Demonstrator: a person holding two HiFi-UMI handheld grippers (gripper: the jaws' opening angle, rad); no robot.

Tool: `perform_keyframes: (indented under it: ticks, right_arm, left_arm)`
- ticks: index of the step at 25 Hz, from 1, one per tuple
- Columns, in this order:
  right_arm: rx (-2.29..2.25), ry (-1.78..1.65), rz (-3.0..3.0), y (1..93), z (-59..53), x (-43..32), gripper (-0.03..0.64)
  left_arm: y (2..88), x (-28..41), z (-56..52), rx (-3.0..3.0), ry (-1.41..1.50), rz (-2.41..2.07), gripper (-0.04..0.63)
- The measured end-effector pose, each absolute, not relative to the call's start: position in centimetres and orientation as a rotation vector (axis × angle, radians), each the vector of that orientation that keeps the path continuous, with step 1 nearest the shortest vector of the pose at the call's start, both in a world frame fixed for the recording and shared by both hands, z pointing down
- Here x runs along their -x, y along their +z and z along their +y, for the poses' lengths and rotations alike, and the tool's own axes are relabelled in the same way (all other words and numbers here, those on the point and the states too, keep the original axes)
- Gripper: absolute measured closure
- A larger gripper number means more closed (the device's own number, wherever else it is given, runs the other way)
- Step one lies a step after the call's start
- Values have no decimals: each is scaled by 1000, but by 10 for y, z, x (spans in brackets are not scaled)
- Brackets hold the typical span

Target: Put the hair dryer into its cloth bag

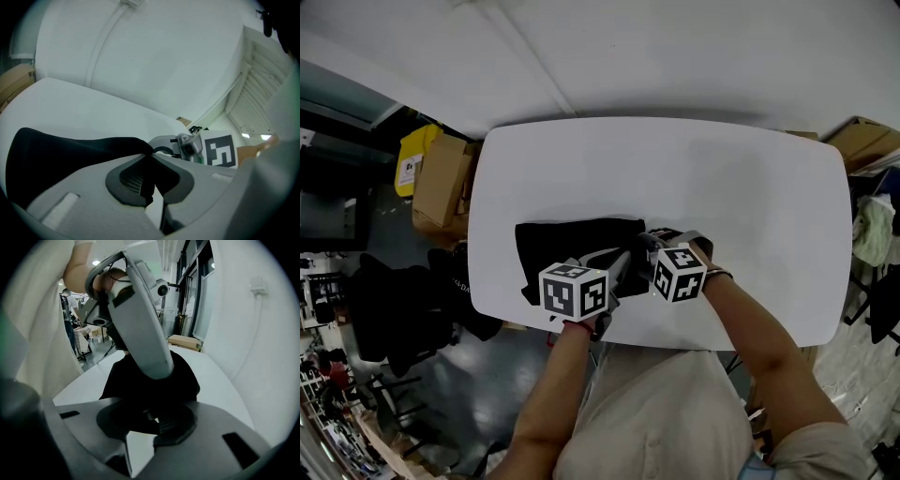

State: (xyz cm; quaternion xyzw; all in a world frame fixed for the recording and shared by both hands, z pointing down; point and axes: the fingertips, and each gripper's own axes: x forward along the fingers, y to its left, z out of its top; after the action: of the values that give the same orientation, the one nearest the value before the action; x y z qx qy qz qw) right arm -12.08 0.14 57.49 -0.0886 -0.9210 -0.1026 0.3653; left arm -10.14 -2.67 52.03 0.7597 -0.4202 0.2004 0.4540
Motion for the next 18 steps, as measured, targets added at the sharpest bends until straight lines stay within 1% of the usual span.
perform_keyframes:
  ticks: [18]
  right_arm:
    - [256,-182,-2443,577,10,167,514]
  left_arm:
    - [513,105,-30,-1891,461,-1017,568]
